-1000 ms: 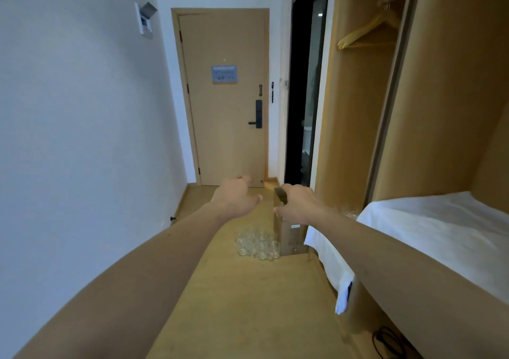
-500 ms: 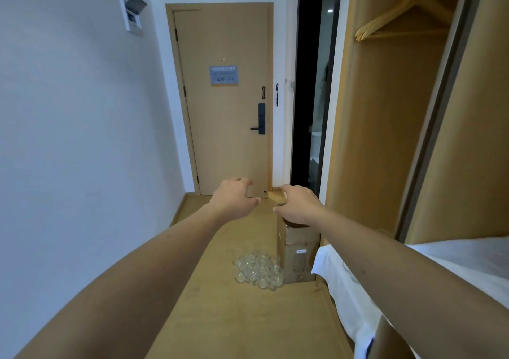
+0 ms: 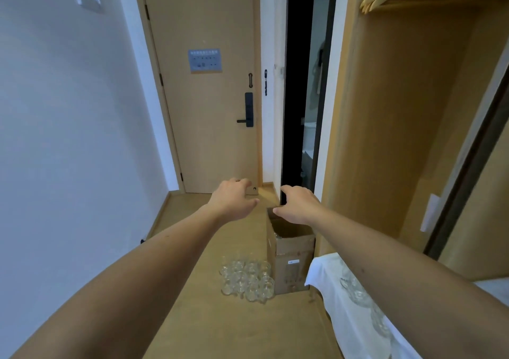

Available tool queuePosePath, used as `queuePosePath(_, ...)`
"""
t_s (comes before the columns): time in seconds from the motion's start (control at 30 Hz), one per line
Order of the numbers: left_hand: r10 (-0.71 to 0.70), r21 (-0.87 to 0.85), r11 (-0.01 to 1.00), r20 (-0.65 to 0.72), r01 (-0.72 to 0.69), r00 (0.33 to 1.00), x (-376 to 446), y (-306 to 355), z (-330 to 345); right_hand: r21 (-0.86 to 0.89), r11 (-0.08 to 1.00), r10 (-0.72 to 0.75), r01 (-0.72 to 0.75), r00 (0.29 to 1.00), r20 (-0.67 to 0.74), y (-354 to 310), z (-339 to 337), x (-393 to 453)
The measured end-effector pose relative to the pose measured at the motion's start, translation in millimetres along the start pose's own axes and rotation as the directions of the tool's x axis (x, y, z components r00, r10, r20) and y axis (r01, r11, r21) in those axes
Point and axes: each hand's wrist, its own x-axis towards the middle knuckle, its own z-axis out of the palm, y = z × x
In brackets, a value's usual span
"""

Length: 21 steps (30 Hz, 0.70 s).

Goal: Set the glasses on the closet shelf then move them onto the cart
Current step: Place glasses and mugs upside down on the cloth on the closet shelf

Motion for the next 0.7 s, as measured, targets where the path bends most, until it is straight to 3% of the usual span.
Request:
queuePosePath(0.4,0.178,-0.075,0.983,0.144,-0.169,0.973,184.9,-27.0,68.7,0.055,0.978,0.2,-0.201,0.98,0.019,43.5,30.5,147.4)
queuePosePath(0.7,0.307,-0.176,0.948,0.298,-0.264,0.904,306.9,-21.7,141.8,0.096,0.867,0.485,-0.489,0.872,0.06,95.7,62.6,220.8)
